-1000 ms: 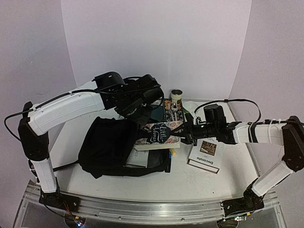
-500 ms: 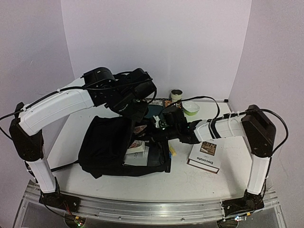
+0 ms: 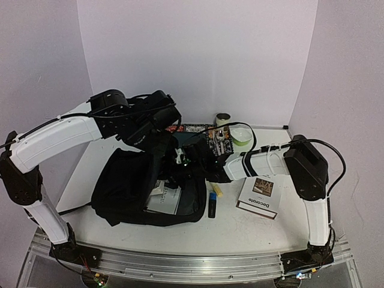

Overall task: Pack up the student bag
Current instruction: Place the book in the largest pocket of the bag, then place the largest pocket of the bag in the student bag.

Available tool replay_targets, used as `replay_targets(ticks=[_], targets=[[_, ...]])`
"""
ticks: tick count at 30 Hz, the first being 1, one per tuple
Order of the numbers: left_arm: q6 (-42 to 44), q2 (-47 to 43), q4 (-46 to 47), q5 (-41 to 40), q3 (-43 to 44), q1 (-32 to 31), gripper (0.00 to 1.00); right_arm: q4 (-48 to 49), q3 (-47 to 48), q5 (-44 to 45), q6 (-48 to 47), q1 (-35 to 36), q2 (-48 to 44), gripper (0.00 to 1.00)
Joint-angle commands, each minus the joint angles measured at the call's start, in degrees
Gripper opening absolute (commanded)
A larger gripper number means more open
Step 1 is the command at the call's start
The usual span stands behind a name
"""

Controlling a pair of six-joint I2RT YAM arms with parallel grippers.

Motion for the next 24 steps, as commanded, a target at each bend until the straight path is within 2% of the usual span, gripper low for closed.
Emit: replay_targets(ticks=[1,4,8,15,20,24], targets=[[-2.2,-4.8,1.6,-2.4,-2.8,1.4,0.0,-6.3,2.1,1.2,-6.7,1.4,-3.0,0.38],[-2.5,-6.0,1.7,-2.5,-4.2,2.0,0.0,-11.0,1.8,2.3,-10.9,1.6,-5.2,0.53],[-2.2,-6.7,1.6,-1.8,-5.4,3.1,0.0,-14.4,0.8,2.1,-13.8,1.6,-7.7,0.65],[-1.4,-5.3,2.2,0.8,-6.1,3.6,0.0,-22.1,0.6,4.9,-20.2,1.7,-12.2,0.78],[-0.7,-4.0,2.7,2.4,-4.9,3.6,0.07,-28.4,-0.3,9.5,-25.1,1.7,-16.1,0.85],[0.1,-4.1,4.0,3.8,-3.9,3.6,0.16,-33.0,-2.0,13.6,-28.8,1.6,-19.1,0.88]])
